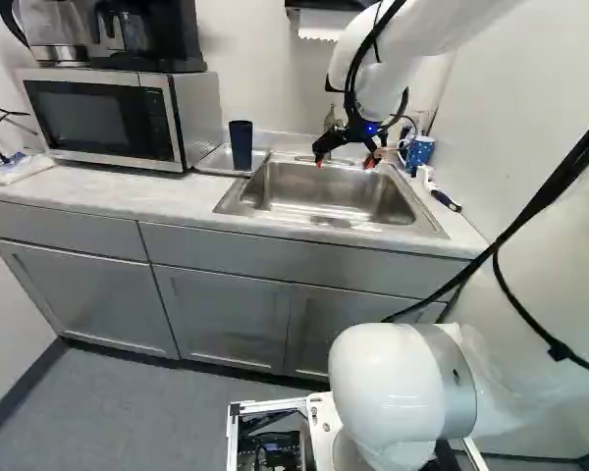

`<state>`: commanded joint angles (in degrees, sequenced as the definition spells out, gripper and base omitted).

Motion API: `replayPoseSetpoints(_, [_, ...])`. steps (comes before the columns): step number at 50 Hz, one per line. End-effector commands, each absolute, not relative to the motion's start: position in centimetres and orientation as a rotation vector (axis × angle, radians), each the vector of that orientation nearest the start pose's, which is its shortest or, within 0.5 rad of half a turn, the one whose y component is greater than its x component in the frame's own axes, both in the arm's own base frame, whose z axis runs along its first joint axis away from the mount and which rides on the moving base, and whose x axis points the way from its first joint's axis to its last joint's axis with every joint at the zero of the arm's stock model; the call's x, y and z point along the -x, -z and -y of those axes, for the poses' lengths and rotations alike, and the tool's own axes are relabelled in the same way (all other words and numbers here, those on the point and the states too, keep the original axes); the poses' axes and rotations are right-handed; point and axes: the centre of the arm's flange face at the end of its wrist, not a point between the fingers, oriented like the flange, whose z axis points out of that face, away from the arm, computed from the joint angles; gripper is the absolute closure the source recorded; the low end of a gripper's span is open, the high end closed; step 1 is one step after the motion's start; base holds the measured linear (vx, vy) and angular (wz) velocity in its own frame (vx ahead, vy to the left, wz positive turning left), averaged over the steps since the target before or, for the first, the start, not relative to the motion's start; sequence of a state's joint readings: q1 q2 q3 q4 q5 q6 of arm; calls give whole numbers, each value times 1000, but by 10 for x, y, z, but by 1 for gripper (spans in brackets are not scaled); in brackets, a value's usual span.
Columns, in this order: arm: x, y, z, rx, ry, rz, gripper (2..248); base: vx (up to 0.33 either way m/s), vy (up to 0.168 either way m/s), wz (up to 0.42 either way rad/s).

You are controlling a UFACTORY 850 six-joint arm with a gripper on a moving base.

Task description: Rinse the cup and place it in the tray

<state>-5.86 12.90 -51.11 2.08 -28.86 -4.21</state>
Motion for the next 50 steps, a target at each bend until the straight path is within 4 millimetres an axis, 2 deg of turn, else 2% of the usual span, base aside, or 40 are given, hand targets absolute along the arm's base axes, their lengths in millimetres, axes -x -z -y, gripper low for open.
replayPoseSetpoints(50, [-411, -619, 41, 3019, 956, -83, 3, -137, 48, -24])
